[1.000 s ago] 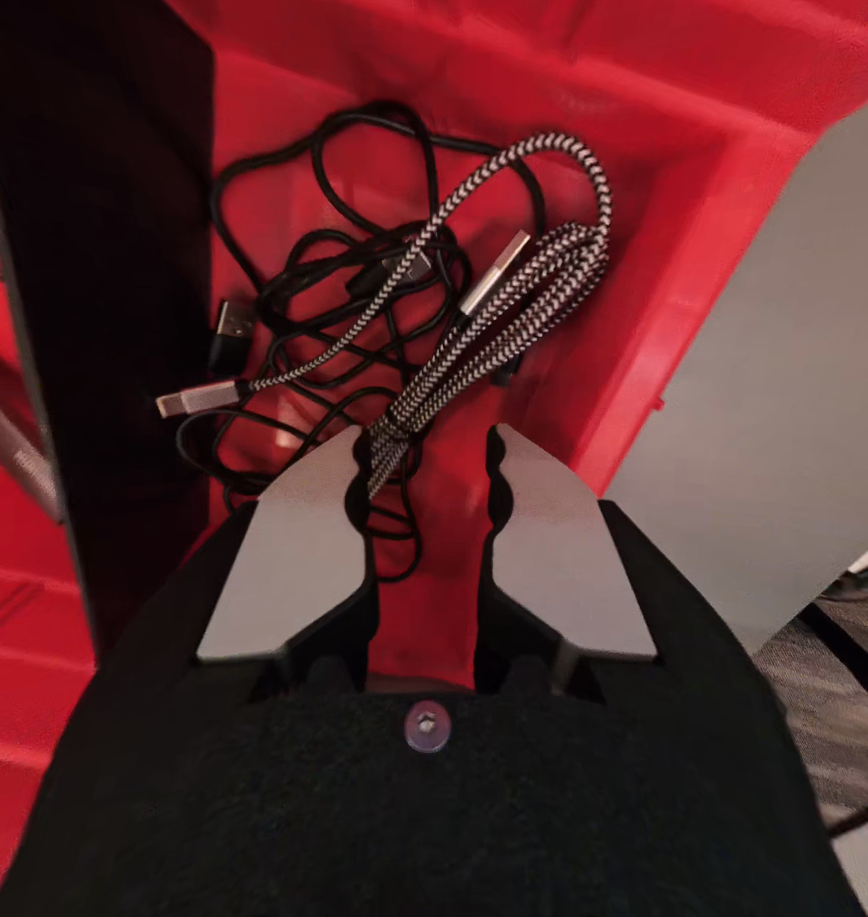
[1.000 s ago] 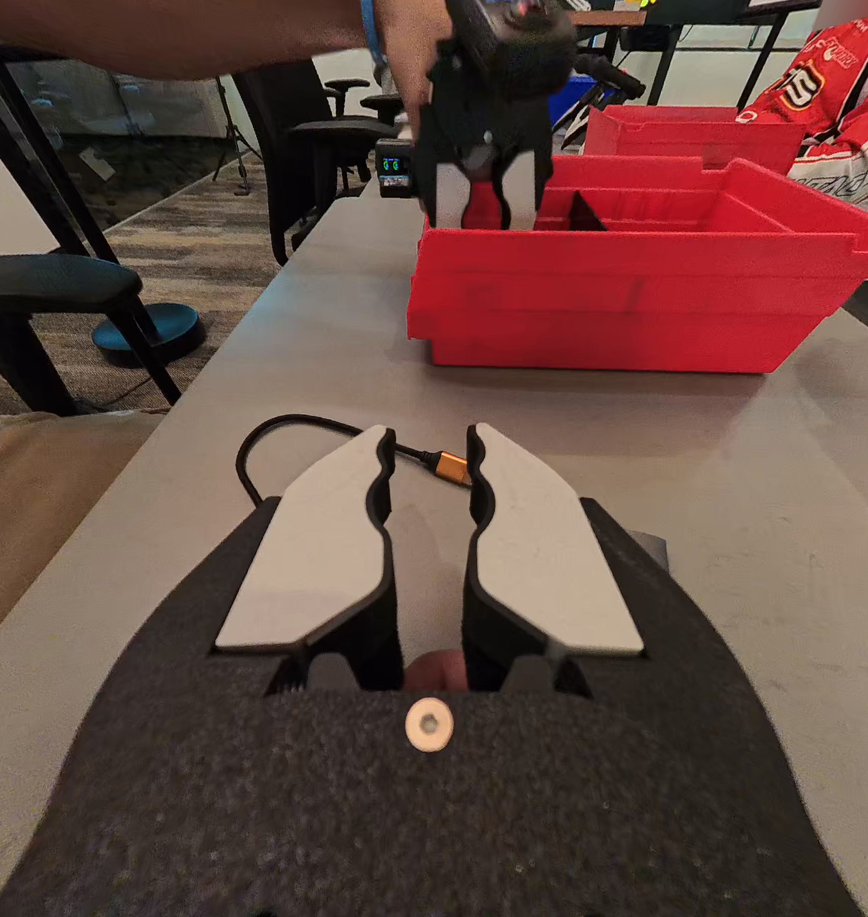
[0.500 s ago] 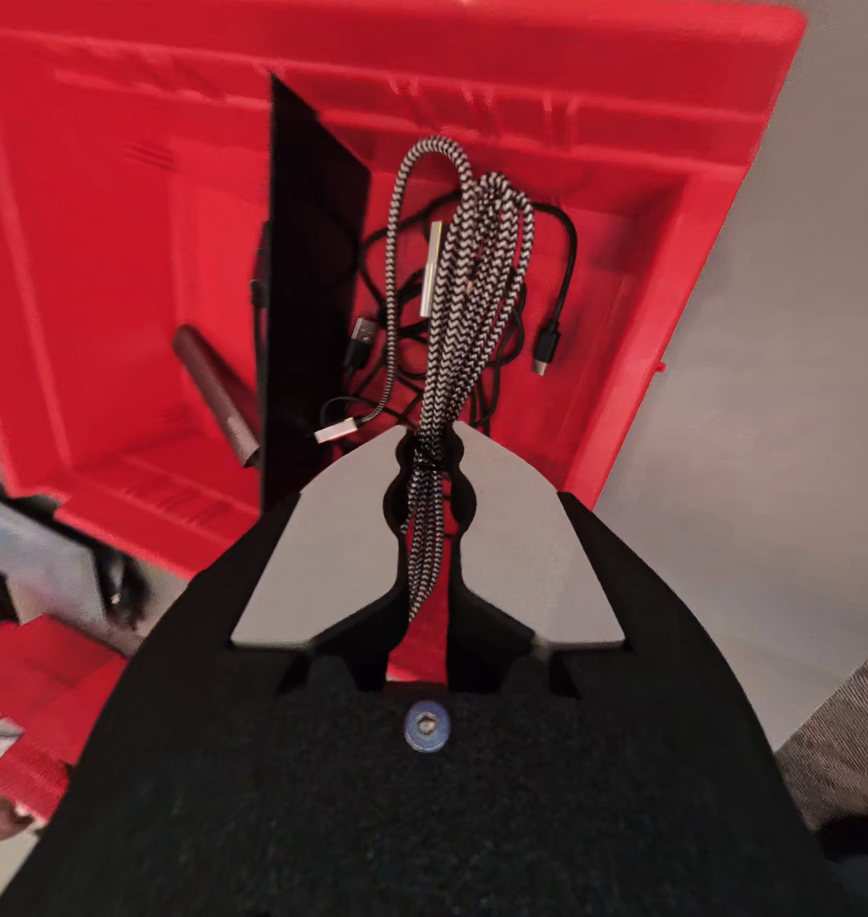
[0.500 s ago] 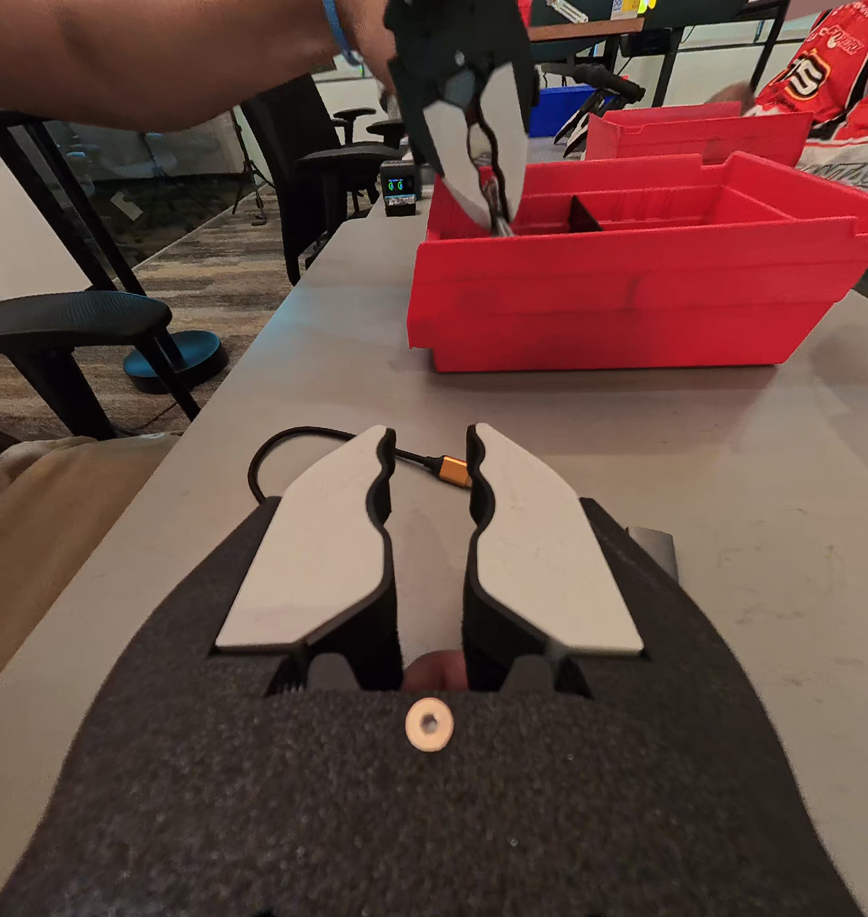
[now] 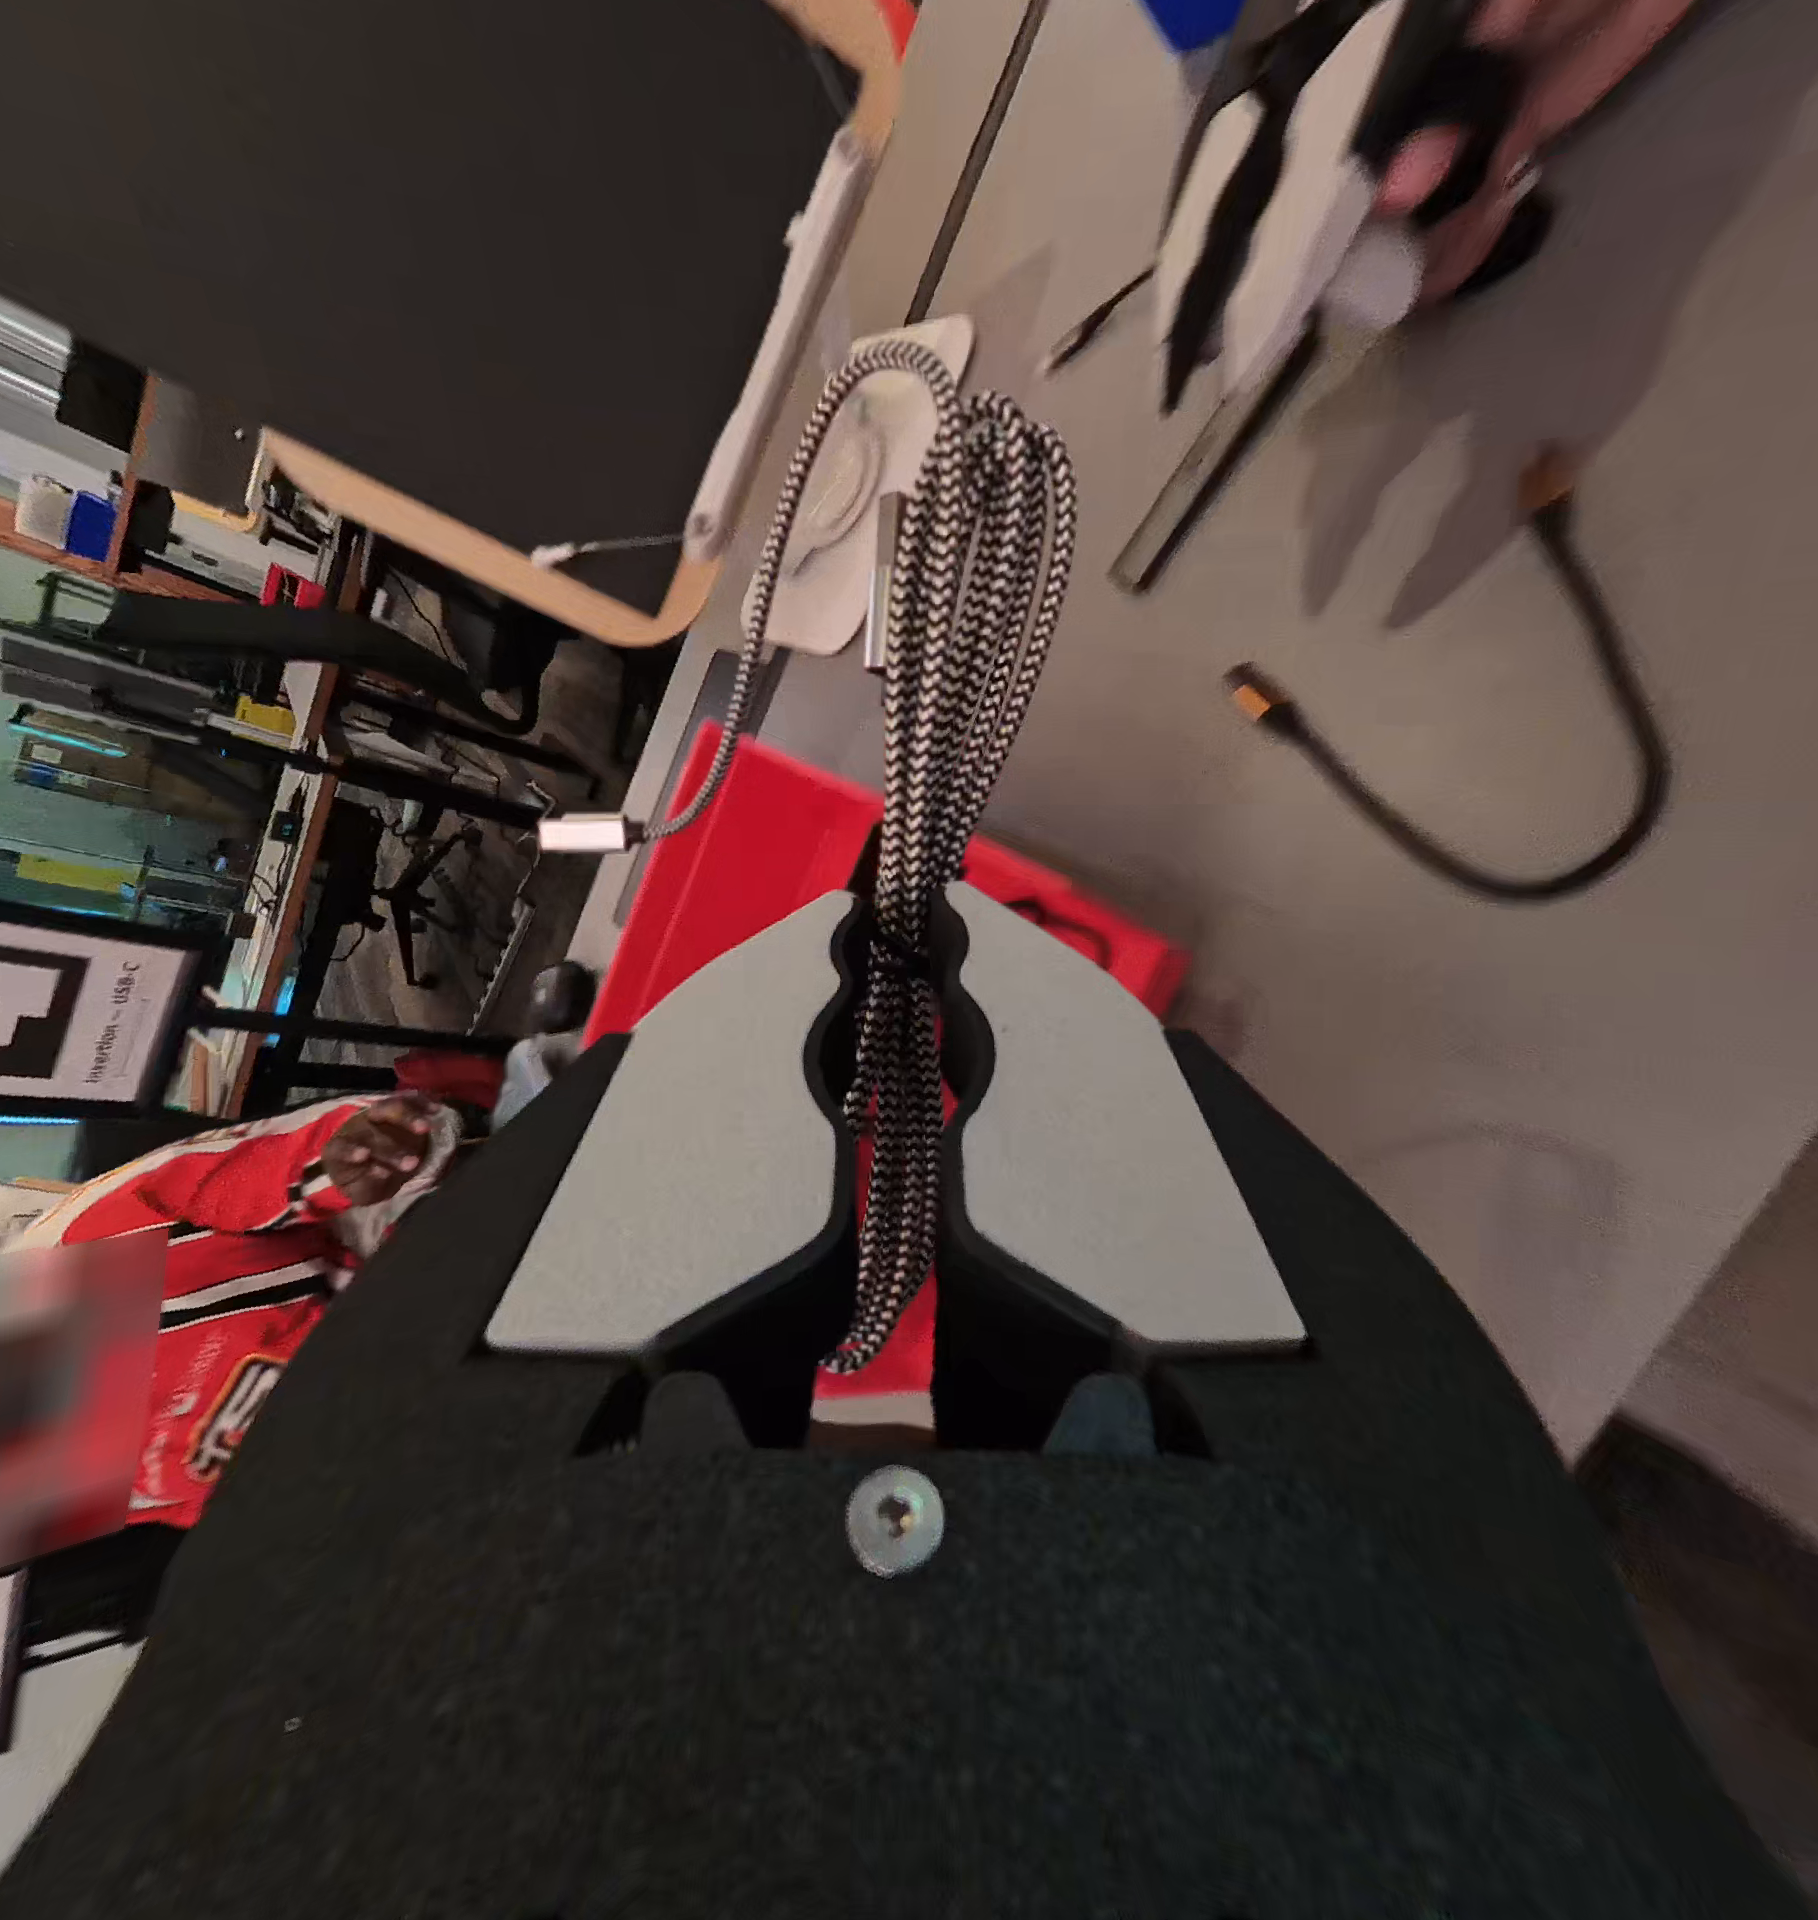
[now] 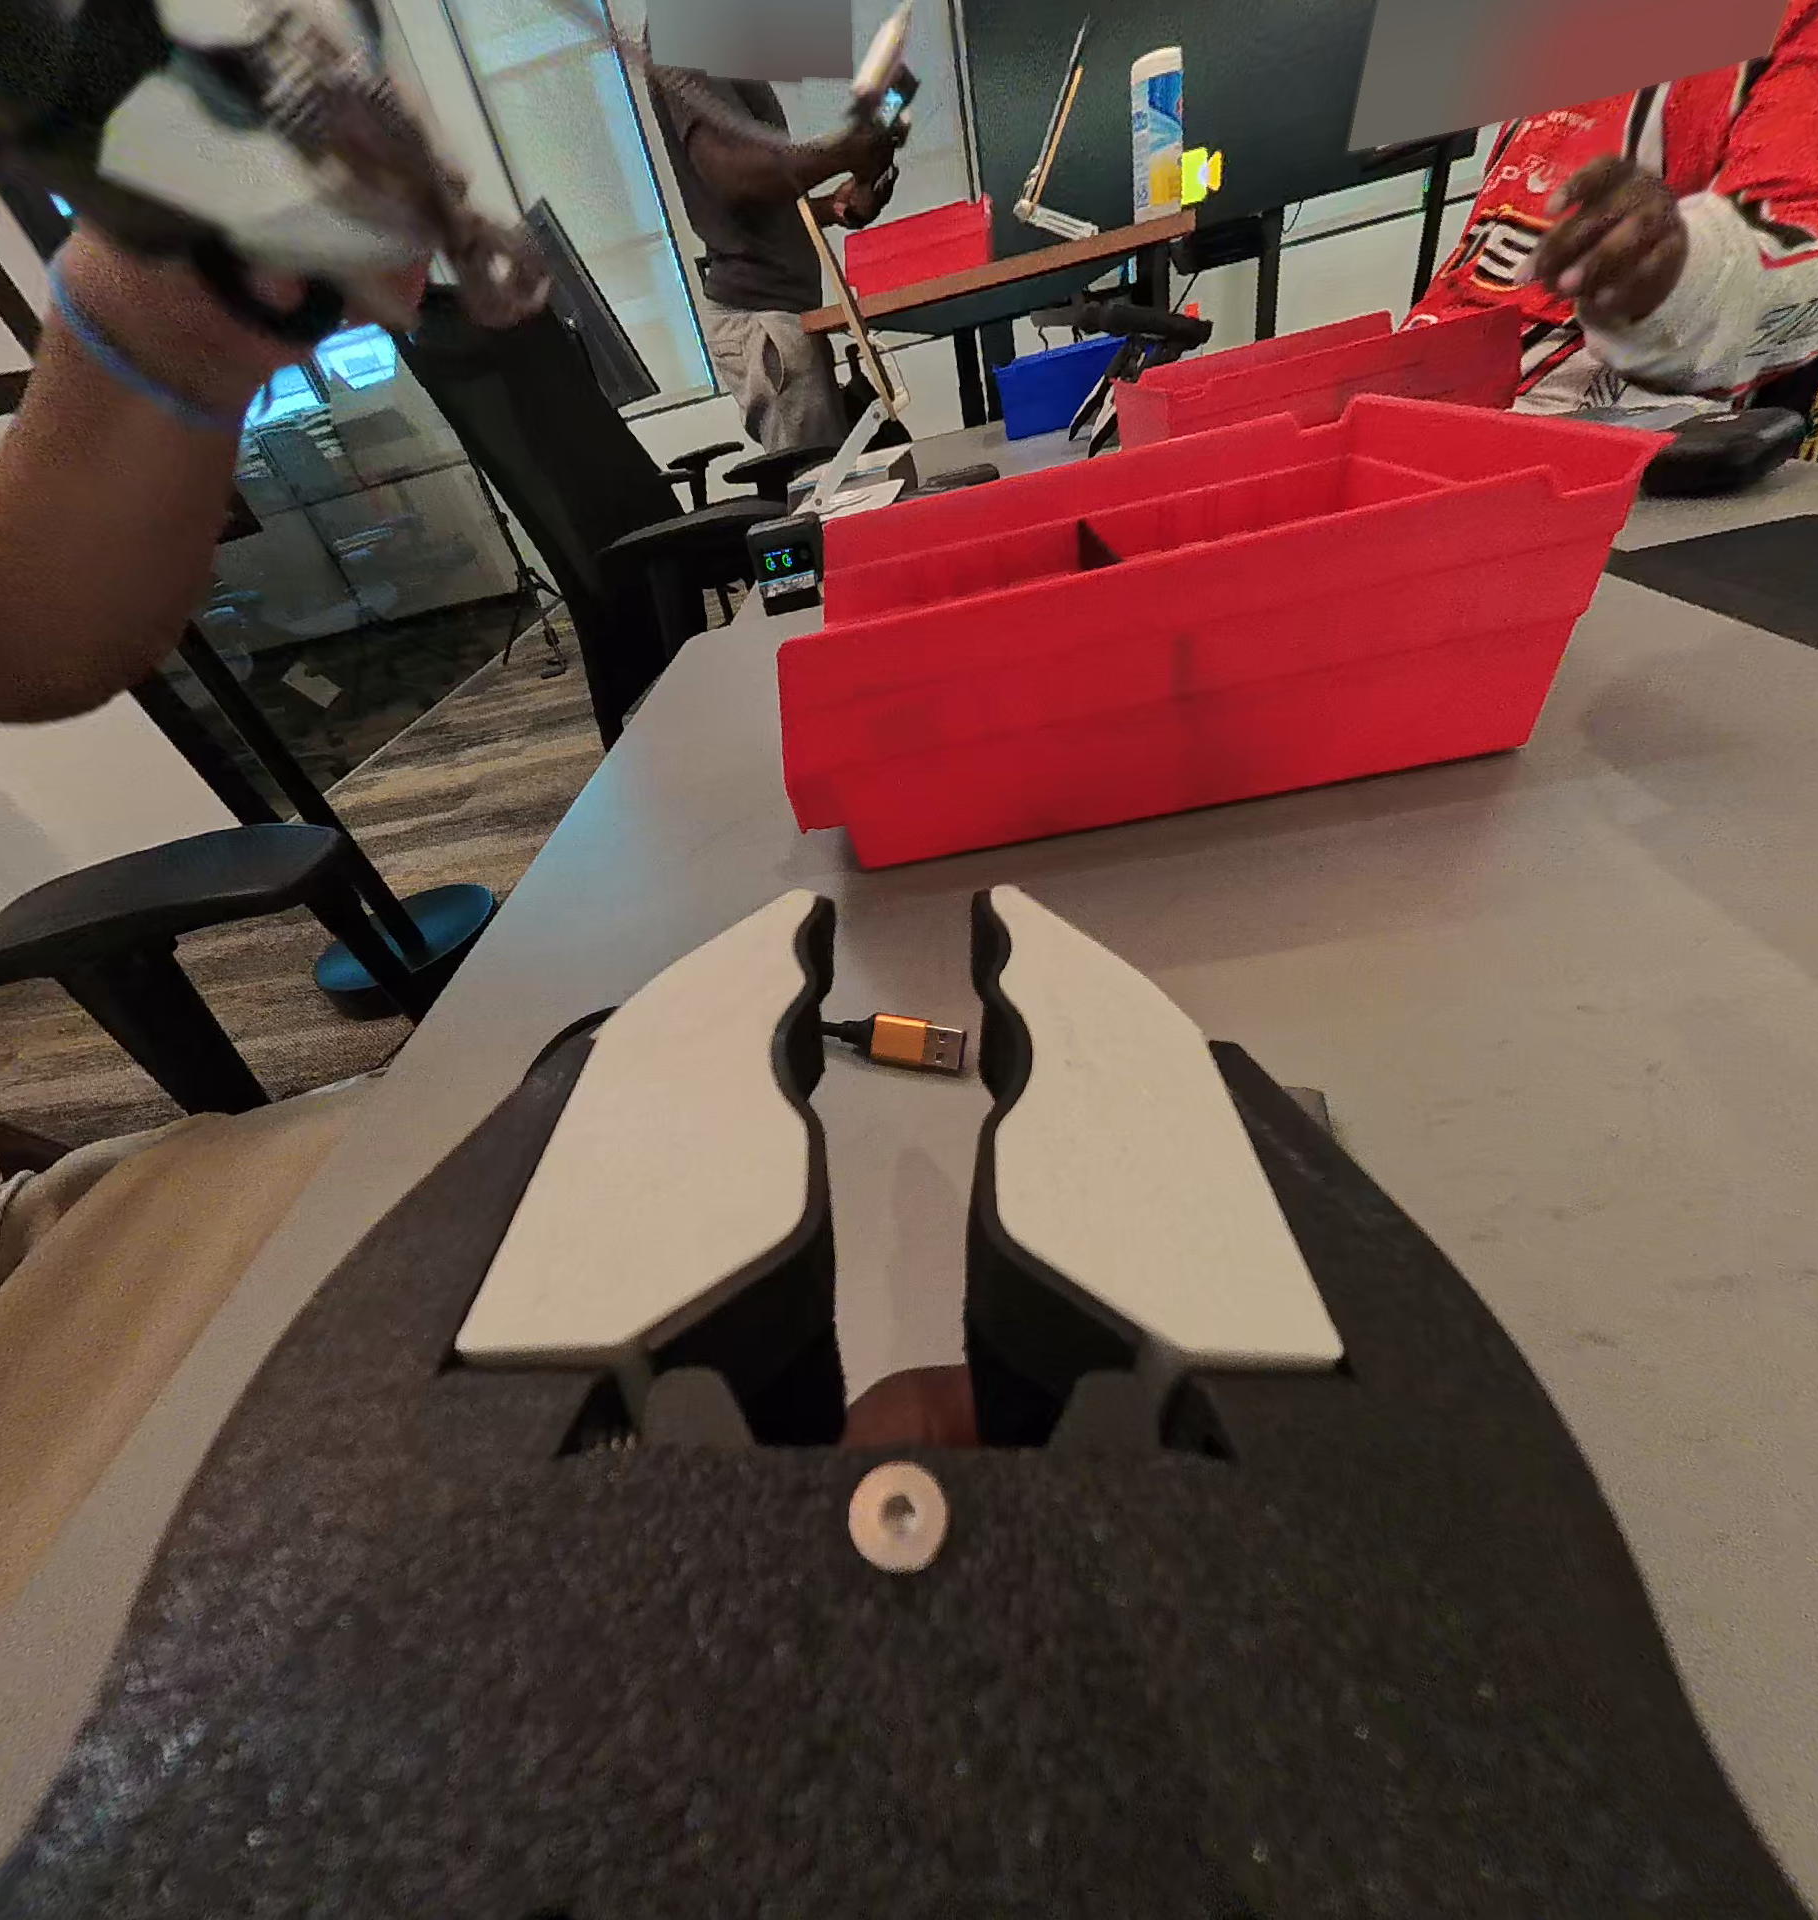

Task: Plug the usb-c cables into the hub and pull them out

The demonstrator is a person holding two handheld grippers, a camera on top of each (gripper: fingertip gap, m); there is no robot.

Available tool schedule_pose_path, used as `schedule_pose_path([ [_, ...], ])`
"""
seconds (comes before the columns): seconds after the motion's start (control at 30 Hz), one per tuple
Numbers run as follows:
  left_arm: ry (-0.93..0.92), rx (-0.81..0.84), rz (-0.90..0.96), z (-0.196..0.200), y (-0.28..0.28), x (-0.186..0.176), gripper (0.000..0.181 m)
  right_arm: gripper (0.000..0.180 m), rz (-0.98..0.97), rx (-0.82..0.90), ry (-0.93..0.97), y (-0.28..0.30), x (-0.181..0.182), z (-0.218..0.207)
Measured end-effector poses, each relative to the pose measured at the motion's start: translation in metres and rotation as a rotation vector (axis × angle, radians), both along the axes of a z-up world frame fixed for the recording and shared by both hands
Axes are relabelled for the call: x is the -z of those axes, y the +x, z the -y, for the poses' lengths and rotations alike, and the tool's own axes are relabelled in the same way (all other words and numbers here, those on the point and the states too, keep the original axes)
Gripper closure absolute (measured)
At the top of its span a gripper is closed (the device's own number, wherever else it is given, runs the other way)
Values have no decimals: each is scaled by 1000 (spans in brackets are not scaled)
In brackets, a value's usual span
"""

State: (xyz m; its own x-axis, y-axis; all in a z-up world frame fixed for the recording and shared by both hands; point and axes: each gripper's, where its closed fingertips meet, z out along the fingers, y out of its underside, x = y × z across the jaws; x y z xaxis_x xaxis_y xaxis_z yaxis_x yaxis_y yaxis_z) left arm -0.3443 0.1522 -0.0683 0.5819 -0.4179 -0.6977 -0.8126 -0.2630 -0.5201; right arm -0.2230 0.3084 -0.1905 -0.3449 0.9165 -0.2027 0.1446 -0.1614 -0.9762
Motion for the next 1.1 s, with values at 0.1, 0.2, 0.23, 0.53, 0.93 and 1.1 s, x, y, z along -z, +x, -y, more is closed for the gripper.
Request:
schedule_pose_path([
  [0.1, 12, -13, 55, 0, 54, 46, 171, 155, 1, 2, 13, 0, 0, 1],
  [0.2, -77, -21, 81, -11, 92, 114, 171, 155, -2, 7, 34, 0, 1, 2],
  [0.23, -107, -25, 78, -17, 97, 136, 171, 155, -2, 6, 38, 0, 1, 3],
  [0.53, -300, 49, 512, -5, 112, 171, 150, 155, 16, -25, 62, -1, 4, 12],
  [0.93, -374, -623, 440, -42, -127, 121, 151, 155, 11, -28, 5, 0, 2, 7],
  [1.1, -615, -815, 420, -71, -170, 173, 145, 155, 10, -43, -11, 0, 1, 10],
])
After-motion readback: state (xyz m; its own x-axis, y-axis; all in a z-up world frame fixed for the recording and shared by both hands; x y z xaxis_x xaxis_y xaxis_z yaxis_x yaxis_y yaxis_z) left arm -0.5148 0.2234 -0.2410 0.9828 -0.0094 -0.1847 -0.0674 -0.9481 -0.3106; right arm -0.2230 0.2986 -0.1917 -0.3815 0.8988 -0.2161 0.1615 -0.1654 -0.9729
